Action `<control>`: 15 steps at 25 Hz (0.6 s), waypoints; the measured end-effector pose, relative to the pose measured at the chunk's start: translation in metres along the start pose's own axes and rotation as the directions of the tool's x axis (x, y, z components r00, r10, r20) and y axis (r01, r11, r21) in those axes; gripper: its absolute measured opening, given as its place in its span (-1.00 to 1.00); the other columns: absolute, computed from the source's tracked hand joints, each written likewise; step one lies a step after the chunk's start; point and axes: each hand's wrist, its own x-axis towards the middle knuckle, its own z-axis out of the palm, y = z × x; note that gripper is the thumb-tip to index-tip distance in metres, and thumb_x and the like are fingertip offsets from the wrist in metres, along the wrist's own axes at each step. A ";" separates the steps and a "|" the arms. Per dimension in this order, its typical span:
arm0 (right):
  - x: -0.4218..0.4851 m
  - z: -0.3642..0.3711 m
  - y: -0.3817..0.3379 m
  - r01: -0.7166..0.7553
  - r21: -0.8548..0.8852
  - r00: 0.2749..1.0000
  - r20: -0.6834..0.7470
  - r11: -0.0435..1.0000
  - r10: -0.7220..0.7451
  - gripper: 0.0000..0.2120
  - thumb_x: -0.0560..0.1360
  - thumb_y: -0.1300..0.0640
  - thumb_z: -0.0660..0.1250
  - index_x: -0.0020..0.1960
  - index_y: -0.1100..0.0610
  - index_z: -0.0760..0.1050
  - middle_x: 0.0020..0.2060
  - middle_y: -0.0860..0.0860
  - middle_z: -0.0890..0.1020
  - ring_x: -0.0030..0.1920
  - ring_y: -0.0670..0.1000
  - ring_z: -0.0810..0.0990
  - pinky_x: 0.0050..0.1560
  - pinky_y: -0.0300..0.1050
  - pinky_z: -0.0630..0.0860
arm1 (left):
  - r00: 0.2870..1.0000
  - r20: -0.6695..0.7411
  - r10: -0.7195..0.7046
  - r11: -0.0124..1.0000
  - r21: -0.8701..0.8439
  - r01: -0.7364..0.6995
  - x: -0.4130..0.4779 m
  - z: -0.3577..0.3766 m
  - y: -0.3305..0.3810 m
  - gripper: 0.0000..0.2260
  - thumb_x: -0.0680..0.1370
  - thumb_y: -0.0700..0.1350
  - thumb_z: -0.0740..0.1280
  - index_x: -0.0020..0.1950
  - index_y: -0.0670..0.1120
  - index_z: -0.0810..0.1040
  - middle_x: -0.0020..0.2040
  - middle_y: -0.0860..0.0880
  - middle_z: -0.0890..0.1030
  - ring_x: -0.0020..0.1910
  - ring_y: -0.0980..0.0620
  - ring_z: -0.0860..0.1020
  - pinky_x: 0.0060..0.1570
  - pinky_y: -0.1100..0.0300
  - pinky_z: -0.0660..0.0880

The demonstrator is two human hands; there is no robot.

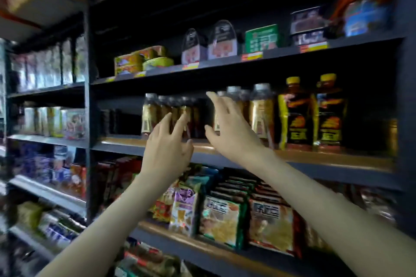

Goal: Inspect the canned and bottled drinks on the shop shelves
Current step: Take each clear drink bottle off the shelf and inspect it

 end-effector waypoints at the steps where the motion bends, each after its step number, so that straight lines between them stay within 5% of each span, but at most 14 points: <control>1: 0.015 0.016 -0.001 0.008 0.005 1.000 0.022 1.000 -0.008 -0.35 0.59 0.10 0.22 0.55 -0.03 -0.06 0.45 0.00 0.16 0.43 0.03 0.17 0.24 -0.07 0.37 | 1.000 0.013 -0.015 1.000 0.007 0.015 0.003 0.005 -0.023 -0.44 0.55 -0.05 0.35 0.52 -0.10 0.27 0.43 -0.30 0.33 0.38 -0.31 0.35 0.25 -0.15 0.40; 4: 0.065 0.076 0.007 -0.009 -0.003 0.993 0.116 1.000 0.010 -0.28 0.58 0.12 0.23 0.55 -0.09 -0.16 0.44 0.02 0.15 0.41 0.09 0.19 0.27 -0.05 0.33 | 0.997 0.023 -0.067 0.998 -0.008 0.067 0.017 0.027 -0.093 -0.43 0.58 -0.02 0.30 0.55 -0.05 0.20 0.50 -0.26 0.22 0.45 -0.28 0.24 0.33 -0.12 0.33; 8: 0.120 0.148 0.035 -0.096 -0.066 0.966 0.235 0.993 0.109 -0.16 0.57 0.15 0.26 0.51 -0.24 -0.30 0.54 0.07 -0.05 0.50 0.23 0.05 0.36 0.05 0.25 | 0.998 -0.052 -0.033 0.999 -0.013 0.032 0.047 0.073 -0.165 -0.43 0.52 -0.11 0.40 0.50 -0.12 0.32 0.43 -0.36 0.31 0.39 -0.36 0.32 0.28 -0.19 0.38; 11: 0.162 0.188 0.056 -0.169 -0.147 0.945 0.257 0.975 0.202 -0.10 0.57 0.17 0.26 0.48 -0.29 -0.37 0.55 0.10 -0.21 0.45 0.29 0.22 -0.07 -0.14 0.46 | 0.996 -0.087 0.016 1.000 0.003 -0.016 0.081 0.112 -0.202 -0.43 0.49 -0.08 0.42 0.47 -0.15 0.36 0.38 -0.41 0.35 0.34 -0.42 0.37 0.24 -0.25 0.39; 13: 0.192 0.215 0.071 -0.221 -0.170 0.928 0.267 0.960 0.261 -0.10 0.57 0.17 0.25 0.46 -0.32 -0.39 0.54 0.11 -0.25 0.34 0.31 0.38 -0.35 -0.25 0.31 | 0.995 -0.087 0.055 0.998 -0.027 -0.058 0.104 0.135 -0.223 -0.44 0.50 0.02 0.32 0.47 -0.14 0.36 0.40 -0.40 0.34 0.35 -0.42 0.36 0.25 -0.26 0.38; 15: 0.214 0.238 0.078 -0.312 -0.216 0.886 0.284 0.925 0.366 -0.13 0.58 0.09 0.25 0.45 -0.33 -0.40 0.53 0.14 -0.29 0.26 0.30 0.47 -0.36 -0.23 0.37 | 0.996 -0.067 0.058 0.991 -0.114 -0.065 0.116 0.154 -0.238 -0.41 0.50 0.13 0.16 0.51 -0.07 0.30 0.46 -0.35 0.28 0.41 -0.36 0.29 0.33 -0.25 0.33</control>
